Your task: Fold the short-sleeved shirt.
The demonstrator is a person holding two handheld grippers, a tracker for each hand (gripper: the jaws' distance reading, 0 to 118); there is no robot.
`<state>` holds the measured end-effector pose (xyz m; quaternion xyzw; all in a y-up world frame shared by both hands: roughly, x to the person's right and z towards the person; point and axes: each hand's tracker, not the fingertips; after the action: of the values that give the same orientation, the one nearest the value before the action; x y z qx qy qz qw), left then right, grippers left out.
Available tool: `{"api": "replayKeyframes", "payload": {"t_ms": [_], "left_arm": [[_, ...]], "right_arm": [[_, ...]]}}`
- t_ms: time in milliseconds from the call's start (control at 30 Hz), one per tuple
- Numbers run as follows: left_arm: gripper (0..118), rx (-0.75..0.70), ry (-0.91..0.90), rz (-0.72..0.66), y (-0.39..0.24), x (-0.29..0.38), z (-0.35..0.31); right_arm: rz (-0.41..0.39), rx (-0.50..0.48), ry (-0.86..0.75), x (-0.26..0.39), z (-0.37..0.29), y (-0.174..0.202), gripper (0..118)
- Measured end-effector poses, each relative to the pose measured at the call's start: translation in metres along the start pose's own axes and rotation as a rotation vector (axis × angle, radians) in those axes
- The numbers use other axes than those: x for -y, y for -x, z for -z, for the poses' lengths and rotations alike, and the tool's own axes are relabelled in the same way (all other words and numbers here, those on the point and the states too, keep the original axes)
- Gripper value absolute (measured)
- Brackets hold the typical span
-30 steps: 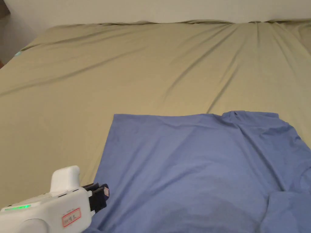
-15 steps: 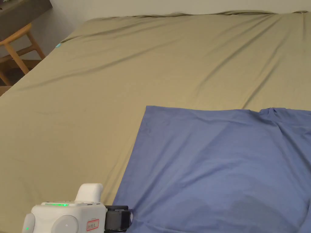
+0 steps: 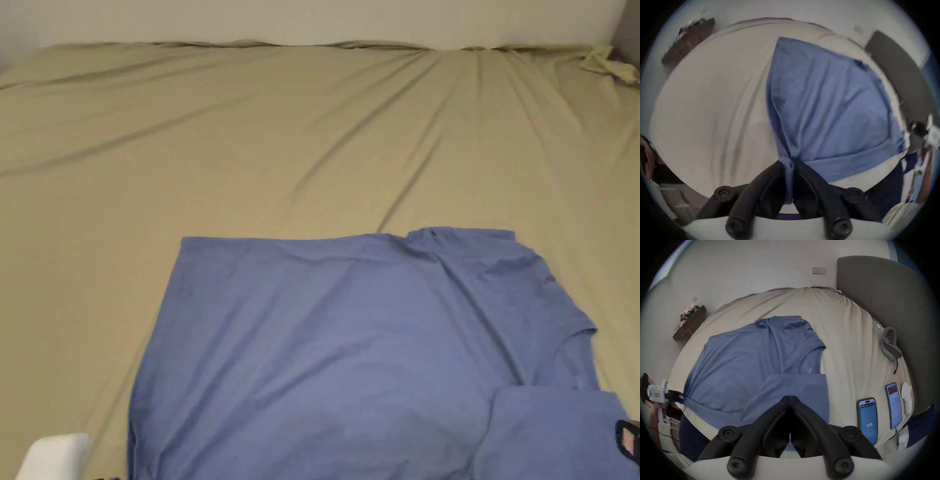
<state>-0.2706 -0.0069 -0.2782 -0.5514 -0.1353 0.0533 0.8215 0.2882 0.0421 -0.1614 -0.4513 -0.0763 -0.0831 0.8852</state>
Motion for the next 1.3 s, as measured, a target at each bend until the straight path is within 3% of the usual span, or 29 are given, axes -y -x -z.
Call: {"api": "replayKeyframes", "payload": {"t_ms": [100, 133, 167, 200, 300, 333, 400, 567, 600, 633, 700, 767, 800, 833, 867, 900, 967, 1100, 1233, 1300], "left_arm": [[5, -0.039, -0.012, 0.068, -0.009, -0.002, -0.010], [5, -0.031, -0.015, 0.062, -0.009, -0.004, -0.013], [5, -0.004, -0.022, 0.050, -0.008, -0.005, -0.015], [5, 0.036, -0.034, 0.030, -0.013, -0.004, -0.019], [5, 0.095, -0.051, -0.024, -0.013, -0.006, -0.025], [5, 0.094, -0.057, -0.024, -0.011, -0.008, -0.026], [5, 0.087, -0.060, -0.017, -0.011, -0.008, -0.027], [5, 0.106, -0.042, -0.059, 0.002, -0.006, -0.016], [5, 0.105, -0.037, -0.068, 0.004, -0.006, -0.013], [5, 0.103, -0.034, -0.074, 0.006, -0.007, -0.011], [5, 0.110, -0.030, -0.088, 0.010, -0.007, -0.009], [5, 0.119, -0.031, -0.110, 0.014, -0.007, -0.007], [5, 0.122, -0.034, -0.116, 0.016, -0.007, -0.007], [5, 0.127, -0.035, -0.122, 0.016, -0.007, -0.007], [5, 0.129, -0.036, -0.128, 0.016, -0.006, -0.007], [5, 0.130, -0.036, -0.131, 0.016, -0.006, -0.007], [5, 0.133, -0.037, -0.128, 0.015, -0.006, -0.008], [5, 0.171, -0.055, -0.157, 0.018, -0.010, -0.016], [5, 0.239, -0.097, -0.229, 0.020, -0.025, -0.028], [5, 0.295, -0.119, -0.271, 0.022, -0.036, -0.032]], "right_arm": [[0.003, 0.020, 0.010, 0.005, -0.001, -0.014, 3], [0.005, 0.008, 0.010, 0.007, -0.002, -0.020, 33], [0.015, -0.011, 0.011, 0.010, 0.001, -0.029, 82], [0.030, -0.042, 0.034, 0.012, 0.005, -0.038, 118], [-0.027, -0.028, 0.146, 0.020, 0.022, -0.045, 116], [-0.052, -0.047, 0.083, 0.029, 0.029, -0.044, 116], [-0.095, -0.015, 0.147, 0.039, 0.045, -0.047, 116], [-0.006, -0.038, 0.242, 0.054, 0.050, -0.061, 113], [0.042, -0.048, 0.266, 0.057, 0.055, -0.065, 106], [0.087, -0.060, 0.282, 0.059, 0.058, -0.068, 90], [0.163, -0.087, 0.293, 0.062, 0.062, -0.073, 82], [0.138, -0.069, 0.286, 0.061, 0.062, -0.073, 73], [0.122, -0.069, 0.289, 0.060, 0.061, -0.072, 57], [0.102, -0.049, 0.291, 0.059, 0.059, -0.068, 30], [0.080, -0.014, 0.291, 0.058, 0.056, -0.065, 16], [0.076, -0.008, 0.279, 0.057, 0.053, -0.064, 12], [0.128, -0.087, 0.249, 0.055, 0.045, -0.062, 10], [0.101, -0.071, 0.232, 0.049, 0.032, -0.052, 9], [0.202, -0.167, 0.188, 0.023, 0.018, -0.053, 9], [0.307, -0.238, 0.176, 0.002, 0.018, -0.060, 9]]}}
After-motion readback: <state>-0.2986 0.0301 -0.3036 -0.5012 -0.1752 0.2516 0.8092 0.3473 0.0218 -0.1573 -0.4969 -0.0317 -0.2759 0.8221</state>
